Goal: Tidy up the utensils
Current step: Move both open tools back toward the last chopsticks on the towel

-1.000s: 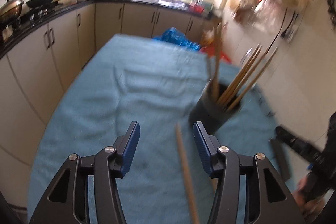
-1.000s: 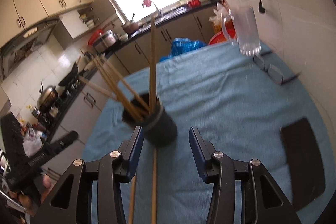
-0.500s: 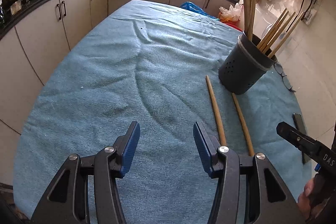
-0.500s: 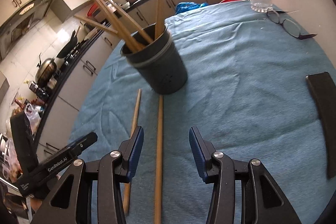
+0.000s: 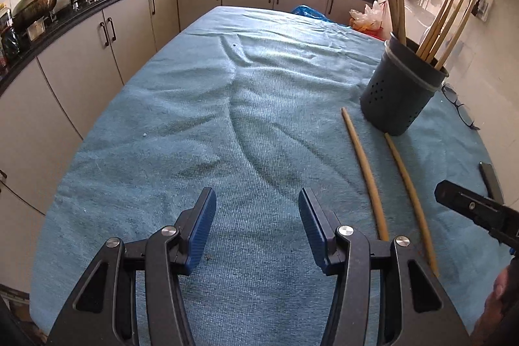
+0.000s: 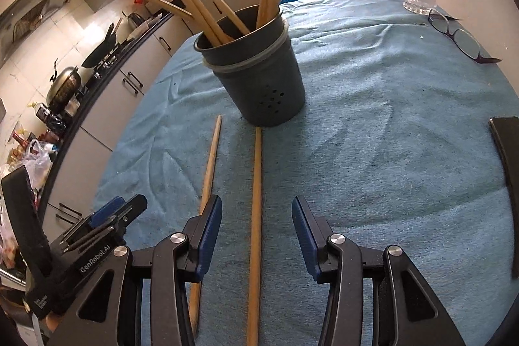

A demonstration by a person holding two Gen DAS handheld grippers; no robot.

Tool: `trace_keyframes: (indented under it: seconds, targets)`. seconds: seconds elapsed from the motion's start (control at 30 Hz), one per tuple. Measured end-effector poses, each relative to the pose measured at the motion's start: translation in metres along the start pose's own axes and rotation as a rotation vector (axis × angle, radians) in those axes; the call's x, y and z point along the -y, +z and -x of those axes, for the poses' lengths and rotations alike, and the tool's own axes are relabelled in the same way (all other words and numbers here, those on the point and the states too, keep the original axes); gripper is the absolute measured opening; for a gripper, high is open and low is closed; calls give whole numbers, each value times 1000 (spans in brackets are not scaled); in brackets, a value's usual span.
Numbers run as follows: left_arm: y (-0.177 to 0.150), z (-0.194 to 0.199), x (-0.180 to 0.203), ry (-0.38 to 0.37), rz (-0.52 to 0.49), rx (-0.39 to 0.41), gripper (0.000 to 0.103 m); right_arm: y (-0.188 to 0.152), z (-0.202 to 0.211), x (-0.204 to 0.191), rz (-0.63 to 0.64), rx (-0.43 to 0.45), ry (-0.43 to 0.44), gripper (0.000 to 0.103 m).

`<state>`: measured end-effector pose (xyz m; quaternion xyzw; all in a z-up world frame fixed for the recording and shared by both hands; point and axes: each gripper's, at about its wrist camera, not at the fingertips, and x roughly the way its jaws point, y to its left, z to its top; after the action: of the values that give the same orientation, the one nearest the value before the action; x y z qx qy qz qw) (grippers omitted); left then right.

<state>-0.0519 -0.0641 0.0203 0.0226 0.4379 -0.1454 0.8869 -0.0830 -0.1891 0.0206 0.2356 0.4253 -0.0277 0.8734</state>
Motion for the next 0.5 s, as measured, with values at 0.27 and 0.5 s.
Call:
trace_keyframes:
  seconds: [0.27,0.5]
  targets:
    - [-4,-6,-3,-19,0,1,53,3,-11,-9,21,-24,-36,49]
    - [-4,-7,-4,-44,4,8,56,8,-22,-13,30,-37,-69,49]
